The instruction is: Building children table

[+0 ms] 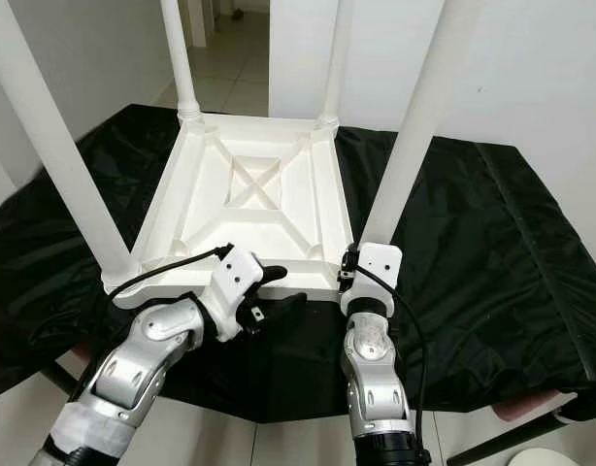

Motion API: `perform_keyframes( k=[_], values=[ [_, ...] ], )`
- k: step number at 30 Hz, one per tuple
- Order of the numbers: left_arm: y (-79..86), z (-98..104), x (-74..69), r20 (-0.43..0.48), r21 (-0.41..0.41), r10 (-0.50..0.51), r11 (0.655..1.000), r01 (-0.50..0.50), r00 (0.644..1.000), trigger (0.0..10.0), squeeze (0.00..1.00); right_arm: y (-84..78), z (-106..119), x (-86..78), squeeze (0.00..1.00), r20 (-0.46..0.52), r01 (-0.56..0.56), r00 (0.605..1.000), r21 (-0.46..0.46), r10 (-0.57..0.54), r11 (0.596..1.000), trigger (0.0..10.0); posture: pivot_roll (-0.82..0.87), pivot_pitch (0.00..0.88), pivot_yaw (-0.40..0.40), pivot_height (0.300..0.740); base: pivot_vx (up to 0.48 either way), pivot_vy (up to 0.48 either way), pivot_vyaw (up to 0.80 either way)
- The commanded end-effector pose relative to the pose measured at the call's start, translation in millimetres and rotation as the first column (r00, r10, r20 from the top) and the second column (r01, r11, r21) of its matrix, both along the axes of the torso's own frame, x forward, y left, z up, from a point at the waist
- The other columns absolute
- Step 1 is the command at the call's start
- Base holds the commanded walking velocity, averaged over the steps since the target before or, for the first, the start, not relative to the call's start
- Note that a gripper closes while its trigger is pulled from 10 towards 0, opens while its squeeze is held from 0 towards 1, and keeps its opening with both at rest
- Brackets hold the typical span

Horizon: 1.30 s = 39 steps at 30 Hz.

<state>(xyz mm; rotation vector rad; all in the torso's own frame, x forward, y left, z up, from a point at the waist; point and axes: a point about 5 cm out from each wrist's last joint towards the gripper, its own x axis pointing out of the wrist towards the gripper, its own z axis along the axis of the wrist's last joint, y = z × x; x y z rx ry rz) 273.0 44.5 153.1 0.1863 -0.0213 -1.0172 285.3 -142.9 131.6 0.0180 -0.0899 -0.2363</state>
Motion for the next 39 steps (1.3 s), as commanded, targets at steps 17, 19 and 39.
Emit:
perform_keyframes(
  k=[17, 19, 39],
  values=[
    [-0.2, -0.9, 5.5, 0.006, 0.003, 0.017, 1.000, -0.017, 1.000, 10.0, 0.00, -27.5, -17.8, -12.3, 0.00, -0.041, -0.170, 0.984, 0.037, 0.172, 0.985, 10.0, 0.00, 0.000, -0.007, 0.740, 0.000, 0.000, 0.00],
    [-0.3, -1.1, 5.8, 0.006, 0.004, 0.017, 1.000, -0.017, 1.000, 10.0, 0.00, -30.1, -17.9, -12.1, 0.00, -0.041, -0.220, 0.975, 0.027, 0.221, 0.975, 10.0, -0.01, 0.000, -0.005, 0.740, 0.000, 0.000, 0.00],
    [-3.7, 0.6, 9.4, 0.026, 0.018, -0.004, 1.000, 0.003, 1.000, 10.0, 0.00, -36.1, 3.9, 22.9, 0.00, -0.086, -0.705, 0.706, -0.189, 0.703, 0.684, 10.0, 0.02, 0.000, 0.002, 0.740, 0.000, 0.000, 0.00]
  ],
)
